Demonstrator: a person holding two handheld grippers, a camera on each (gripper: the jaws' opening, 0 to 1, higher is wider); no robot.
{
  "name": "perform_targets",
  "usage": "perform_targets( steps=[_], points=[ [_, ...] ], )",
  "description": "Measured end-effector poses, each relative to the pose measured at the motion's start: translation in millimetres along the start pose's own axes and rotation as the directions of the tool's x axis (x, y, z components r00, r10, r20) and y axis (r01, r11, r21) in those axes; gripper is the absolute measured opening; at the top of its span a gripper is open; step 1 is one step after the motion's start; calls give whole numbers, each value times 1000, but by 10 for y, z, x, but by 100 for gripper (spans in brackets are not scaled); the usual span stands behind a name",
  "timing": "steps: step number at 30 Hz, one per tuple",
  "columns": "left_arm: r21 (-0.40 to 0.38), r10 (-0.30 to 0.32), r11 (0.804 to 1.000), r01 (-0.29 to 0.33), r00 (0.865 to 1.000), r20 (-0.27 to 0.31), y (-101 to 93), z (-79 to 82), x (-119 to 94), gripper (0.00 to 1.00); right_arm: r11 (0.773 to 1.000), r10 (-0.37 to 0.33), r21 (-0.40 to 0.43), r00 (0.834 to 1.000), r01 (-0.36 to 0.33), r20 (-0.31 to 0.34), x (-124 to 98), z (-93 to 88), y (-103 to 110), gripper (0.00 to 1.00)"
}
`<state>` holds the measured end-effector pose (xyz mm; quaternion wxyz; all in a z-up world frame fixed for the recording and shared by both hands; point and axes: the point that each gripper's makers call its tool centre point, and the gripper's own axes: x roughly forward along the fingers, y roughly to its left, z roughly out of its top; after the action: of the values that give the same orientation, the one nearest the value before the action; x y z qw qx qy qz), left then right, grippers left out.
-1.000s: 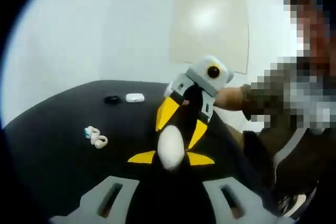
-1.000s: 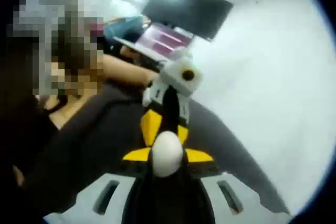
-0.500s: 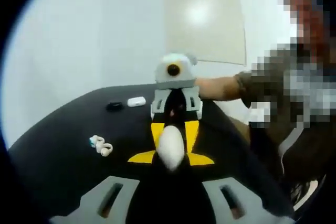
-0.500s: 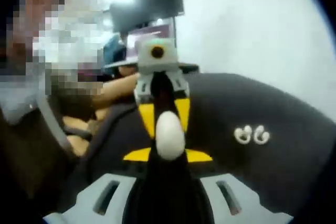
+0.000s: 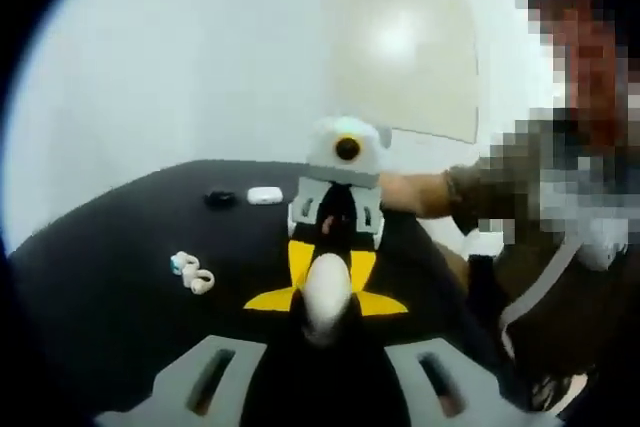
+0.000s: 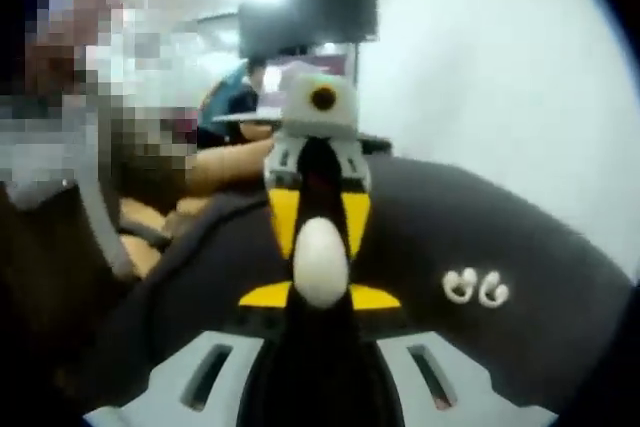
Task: Pick up three earphones and place each one into its charging case using tactile feedback, ensure that each earphone is properly inserted and securely positioned inside the case.
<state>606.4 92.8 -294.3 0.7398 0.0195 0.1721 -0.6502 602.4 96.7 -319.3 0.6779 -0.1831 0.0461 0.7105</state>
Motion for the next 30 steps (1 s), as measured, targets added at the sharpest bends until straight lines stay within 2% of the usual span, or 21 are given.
perform_targets(
  steps=[1, 2, 3, 6, 8, 9, 10, 12, 16, 18, 20, 21, 25, 28, 30],
  points=[
    [-74, -16, 997, 15, 1000, -10, -3, -10, -13, 17, 999, -11, -49, 1000, 11, 4, 0, 14, 2, 20],
    [-138, -28, 990, 26, 1000, -9, -21, -12, -9, 17, 998, -17, -64, 1000, 17, 1, 7, 13, 12, 20],
    [-159, -33, 987, 32, 999, 0, -20, -8, -9, 17, 999, -14, -50, 1000, 14, 3, 6, 8, 26, 20],
    [-139, -19, 990, 24, 999, 41, -43, 21, -6, 18, 999, -12, -41, 1000, 13, 8, 2, 7, 4, 20],
    [-129, 34, 992, -20, 993, 110, 32, 148, -64, 18, 999, -9, -40, 1000, 10, 10, 5, 10, 4, 20],
    [-129, 59, 991, -43, 991, 123, 72, 173, -92, 16, 999, -8, -43, 1000, 8, 11, 8, 11, 1, 20],
    [-123, 95, 989, -80, 988, 121, 145, 172, -142, 17, 999, -11, -36, 1000, 12, 12, 9, 11, -4, 20],
    [-138, 102, 987, -85, 987, 124, 179, 154, -170, 22, 1000, -7, -16, 1000, 7, 15, 14, 12, -7, 20],
    [-139, 107, 986, -89, 986, 125, 214, 159, -188, 22, 999, -1, 44, 1000, 0, 19, 27, 8, -37, 21],
    [-126, 97, 989, -82, 988, 118, 203, 156, -259, 23, 996, 3, 88, 1000, -4, 20, 24, 1, -56, 21],
    [-155, 35, 988, -19, 995, 96, 93, 113, -323, 26, 993, 6, 119, 1000, -9, 23, 21, -5, -71, 21],
    [-155, 23, 988, -9, 996, 84, 67, 89, -337, 25, 992, 5, 125, 1000, -8, 24, 19, -7, -76, 21],
    [-152, 7, 988, -7, 1000, 1, 48, -73, -238, 22, 986, 12, 167, 1000, -17, 29, 10, -17, -89, 21],
    [-144, -9, 990, -1, 997, -71, 24, -248, -121, 23, 984, 12, 175, 999, -17, 32, 14, -14, -83, 21],
    [-128, -10, 992, -1, 996, -85, 9, -299, -59, 24, 984, 11, 175, 999, -16, 32, 17, -13, -87, 21]
  ],
)
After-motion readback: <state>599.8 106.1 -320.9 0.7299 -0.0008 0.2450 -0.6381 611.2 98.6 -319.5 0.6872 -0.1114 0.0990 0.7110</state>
